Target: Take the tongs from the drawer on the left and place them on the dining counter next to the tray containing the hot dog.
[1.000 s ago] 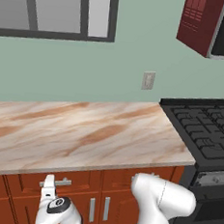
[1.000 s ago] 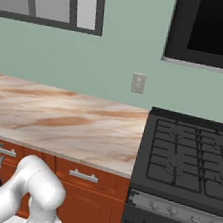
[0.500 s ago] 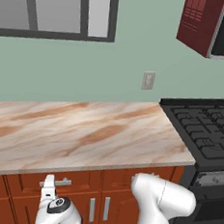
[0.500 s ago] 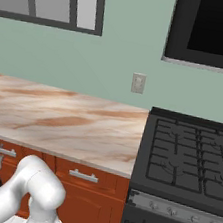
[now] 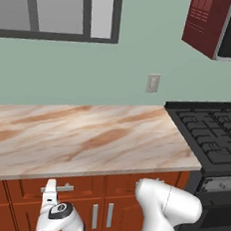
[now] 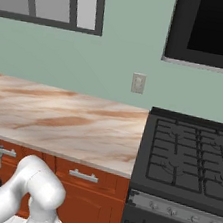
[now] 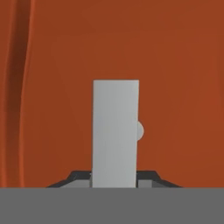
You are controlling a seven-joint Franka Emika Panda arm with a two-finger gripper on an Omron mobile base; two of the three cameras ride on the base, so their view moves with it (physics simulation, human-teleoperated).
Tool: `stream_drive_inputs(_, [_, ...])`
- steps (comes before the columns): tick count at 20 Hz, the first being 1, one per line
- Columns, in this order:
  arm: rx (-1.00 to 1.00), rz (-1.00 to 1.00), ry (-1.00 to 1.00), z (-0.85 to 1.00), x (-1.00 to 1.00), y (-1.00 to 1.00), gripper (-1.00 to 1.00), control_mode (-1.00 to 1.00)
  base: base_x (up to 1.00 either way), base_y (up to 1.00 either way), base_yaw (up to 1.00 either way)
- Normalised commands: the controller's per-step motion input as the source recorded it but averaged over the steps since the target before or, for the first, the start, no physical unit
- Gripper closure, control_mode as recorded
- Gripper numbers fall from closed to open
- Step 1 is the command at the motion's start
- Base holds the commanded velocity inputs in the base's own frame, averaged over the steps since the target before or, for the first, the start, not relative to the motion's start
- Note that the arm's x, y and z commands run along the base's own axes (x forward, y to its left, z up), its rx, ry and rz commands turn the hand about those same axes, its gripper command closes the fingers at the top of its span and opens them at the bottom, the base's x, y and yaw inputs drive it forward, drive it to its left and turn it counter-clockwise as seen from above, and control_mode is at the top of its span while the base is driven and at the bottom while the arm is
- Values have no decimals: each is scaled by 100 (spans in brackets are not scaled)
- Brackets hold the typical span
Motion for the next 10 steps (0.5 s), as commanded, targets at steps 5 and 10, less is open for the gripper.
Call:
stream_drive_inputs(5, [0, 0, 0, 0, -4, 0, 100, -100, 0, 0, 0])
stream_drive_inputs(10, [0, 1, 0, 0, -35, 0, 100, -100, 0, 0, 0])
